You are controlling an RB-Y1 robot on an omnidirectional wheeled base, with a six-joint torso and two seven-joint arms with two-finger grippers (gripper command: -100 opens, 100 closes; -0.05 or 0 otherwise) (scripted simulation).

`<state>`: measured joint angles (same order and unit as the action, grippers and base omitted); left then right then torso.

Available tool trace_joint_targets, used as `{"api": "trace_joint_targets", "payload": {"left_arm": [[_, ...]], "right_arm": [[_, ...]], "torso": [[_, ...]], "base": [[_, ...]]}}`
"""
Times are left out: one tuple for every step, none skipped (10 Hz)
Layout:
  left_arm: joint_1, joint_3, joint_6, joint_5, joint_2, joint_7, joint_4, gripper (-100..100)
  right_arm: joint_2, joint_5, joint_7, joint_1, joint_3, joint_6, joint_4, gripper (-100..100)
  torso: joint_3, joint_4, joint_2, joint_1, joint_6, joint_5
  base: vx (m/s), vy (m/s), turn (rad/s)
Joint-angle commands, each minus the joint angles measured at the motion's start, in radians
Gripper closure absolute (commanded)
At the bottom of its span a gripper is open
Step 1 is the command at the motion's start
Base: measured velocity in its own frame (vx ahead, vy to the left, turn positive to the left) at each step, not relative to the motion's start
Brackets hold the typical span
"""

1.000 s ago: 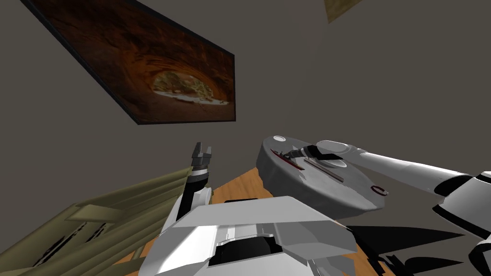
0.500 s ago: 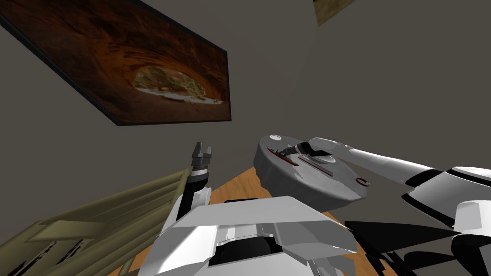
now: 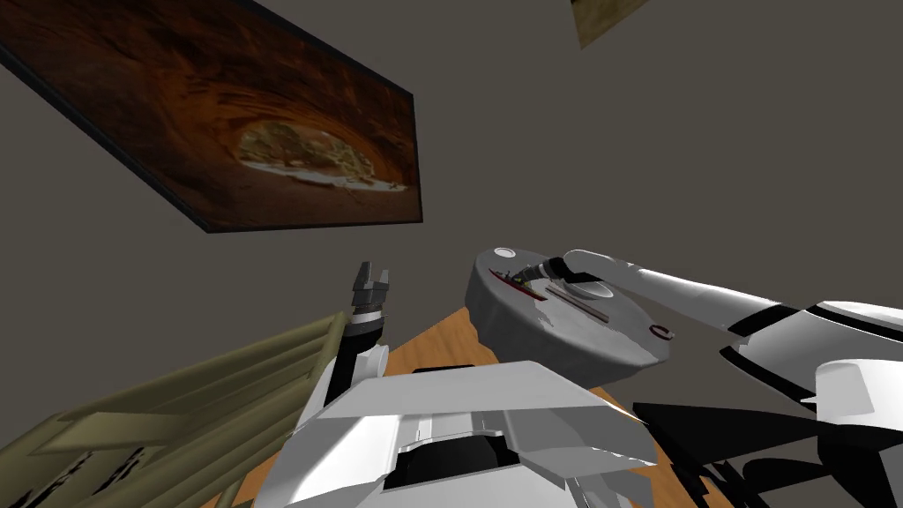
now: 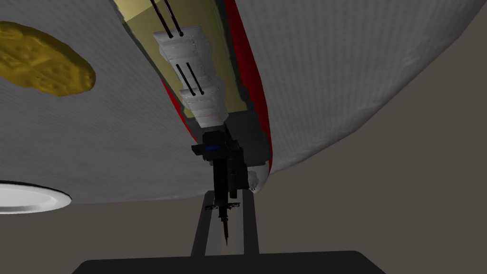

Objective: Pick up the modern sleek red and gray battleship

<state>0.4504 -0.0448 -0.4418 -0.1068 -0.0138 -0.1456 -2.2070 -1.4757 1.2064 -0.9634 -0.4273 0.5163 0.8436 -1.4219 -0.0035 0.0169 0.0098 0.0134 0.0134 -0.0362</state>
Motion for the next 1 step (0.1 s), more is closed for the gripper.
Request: {"api": "trace_joint_targets", "payload": {"left_arm": [[0.000, 0.000, 0.000, 0.000, 0.000, 0.000, 0.000, 0]], "right_arm": [[0.000, 0.000, 0.000, 0.000, 0.000, 0.000, 0.000, 0]], "torso": [[0.000, 0.000, 0.000, 0.000, 0.000, 0.000]], "base": [[0.000, 0.000, 0.000]]}}
